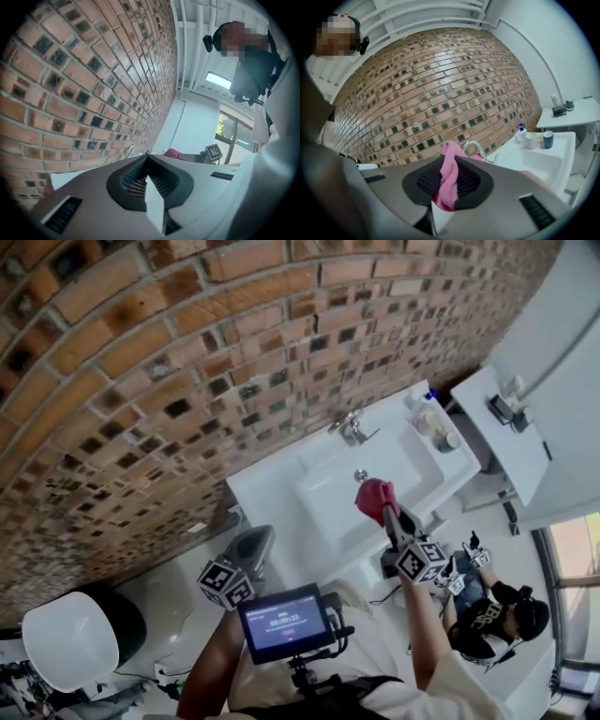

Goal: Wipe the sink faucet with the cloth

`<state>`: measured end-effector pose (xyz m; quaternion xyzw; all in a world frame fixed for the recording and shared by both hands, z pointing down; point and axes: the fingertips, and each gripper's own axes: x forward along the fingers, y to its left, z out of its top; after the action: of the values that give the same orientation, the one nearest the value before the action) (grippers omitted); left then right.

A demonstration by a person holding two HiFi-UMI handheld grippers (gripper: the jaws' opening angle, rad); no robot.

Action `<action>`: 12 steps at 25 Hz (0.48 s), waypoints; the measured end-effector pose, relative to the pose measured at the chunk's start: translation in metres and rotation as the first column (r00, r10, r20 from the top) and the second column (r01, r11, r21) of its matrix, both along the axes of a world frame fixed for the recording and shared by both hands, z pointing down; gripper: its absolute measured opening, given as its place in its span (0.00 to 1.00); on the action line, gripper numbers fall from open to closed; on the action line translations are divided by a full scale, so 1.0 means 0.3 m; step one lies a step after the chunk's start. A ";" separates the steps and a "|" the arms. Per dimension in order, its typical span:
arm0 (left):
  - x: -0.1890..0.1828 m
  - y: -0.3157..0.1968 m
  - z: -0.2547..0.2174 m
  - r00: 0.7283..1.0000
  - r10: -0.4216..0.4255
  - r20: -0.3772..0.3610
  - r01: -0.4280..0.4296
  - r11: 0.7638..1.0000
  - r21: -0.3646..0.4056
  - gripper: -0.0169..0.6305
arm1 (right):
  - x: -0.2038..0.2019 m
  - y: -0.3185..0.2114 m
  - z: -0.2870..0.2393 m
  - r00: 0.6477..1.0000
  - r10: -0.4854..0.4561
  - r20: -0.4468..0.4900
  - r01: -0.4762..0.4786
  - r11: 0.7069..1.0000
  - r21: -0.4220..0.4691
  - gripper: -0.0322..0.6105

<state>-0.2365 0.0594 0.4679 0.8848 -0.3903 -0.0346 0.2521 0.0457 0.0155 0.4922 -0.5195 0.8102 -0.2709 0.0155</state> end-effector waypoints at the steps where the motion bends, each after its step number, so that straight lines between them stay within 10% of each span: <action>1: -0.025 0.019 -0.015 1.000 -0.004 -0.002 0.004 1.000 0.005 0.03 | -0.031 0.040 -0.016 1.000 -0.006 -0.007 0.006 1.000 0.008 0.13; 12: -0.198 0.255 -0.031 0.998 0.019 -0.063 -0.017 0.999 0.037 0.03 | -0.241 0.436 -0.164 0.993 -0.011 -0.118 0.022 0.996 0.090 0.13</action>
<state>-0.2960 0.1358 0.4587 0.8912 -0.3734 -0.0674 0.2486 -0.0267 0.1462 0.4429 -0.5268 0.8254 -0.2027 -0.0109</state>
